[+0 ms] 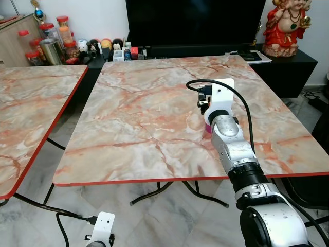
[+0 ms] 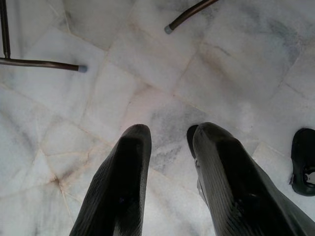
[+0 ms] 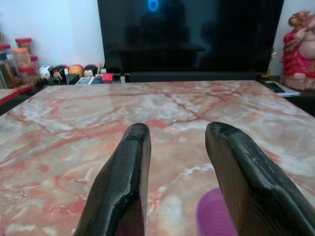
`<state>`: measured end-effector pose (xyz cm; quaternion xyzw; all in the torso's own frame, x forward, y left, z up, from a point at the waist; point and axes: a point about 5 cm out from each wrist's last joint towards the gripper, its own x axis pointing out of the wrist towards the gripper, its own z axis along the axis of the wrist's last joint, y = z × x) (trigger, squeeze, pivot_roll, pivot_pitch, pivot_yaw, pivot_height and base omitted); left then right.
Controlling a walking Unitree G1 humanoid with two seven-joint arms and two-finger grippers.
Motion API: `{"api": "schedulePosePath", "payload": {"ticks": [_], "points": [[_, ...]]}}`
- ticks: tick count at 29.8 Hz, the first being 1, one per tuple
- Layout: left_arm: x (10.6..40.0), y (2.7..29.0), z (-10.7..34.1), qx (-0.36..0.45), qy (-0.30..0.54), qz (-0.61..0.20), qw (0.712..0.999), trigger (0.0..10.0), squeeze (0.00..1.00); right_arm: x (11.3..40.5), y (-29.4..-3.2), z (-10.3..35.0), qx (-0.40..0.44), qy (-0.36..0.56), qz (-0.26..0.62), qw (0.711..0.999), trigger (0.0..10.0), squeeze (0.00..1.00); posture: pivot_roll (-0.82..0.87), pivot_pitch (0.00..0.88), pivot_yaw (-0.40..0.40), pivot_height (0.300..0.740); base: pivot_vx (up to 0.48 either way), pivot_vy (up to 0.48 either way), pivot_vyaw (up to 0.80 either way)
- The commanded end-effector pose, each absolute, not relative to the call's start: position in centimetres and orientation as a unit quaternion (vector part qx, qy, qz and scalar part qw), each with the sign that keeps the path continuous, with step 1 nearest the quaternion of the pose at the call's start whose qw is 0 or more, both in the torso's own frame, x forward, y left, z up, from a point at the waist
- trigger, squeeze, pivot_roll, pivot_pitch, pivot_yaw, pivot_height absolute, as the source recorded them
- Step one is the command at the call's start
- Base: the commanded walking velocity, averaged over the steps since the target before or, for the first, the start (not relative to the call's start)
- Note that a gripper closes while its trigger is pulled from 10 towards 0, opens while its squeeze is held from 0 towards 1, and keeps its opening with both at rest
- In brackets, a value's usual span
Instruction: Setting the table
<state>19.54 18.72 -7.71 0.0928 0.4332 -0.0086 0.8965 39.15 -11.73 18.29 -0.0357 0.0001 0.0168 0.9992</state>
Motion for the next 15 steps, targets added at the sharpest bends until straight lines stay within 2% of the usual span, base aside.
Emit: {"api": "schedulePosePath", "payload": {"ticks": [1, 15], "points": [[19.80, 18.83, -7.55, 0.097, 0.430, -0.007, 0.898, 10.0, 0.00, 39.07, -11.49, 18.84, -0.026, -0.009, 0.018, 0.999, 10.0, 0.00, -0.07, 0.000, 0.021, 0.736, 0.304, 0.000, 0.00], [19.74, 18.77, -7.59, 0.095, 0.430, -0.007, 0.898, 10.0, 0.00, 38.75, -11.02, 18.66, -0.023, -0.010, 0.028, 0.999, 10.0, 0.00, -0.07, 0.000, 0.018, 0.736, 0.305, 0.000, 0.00]]}}
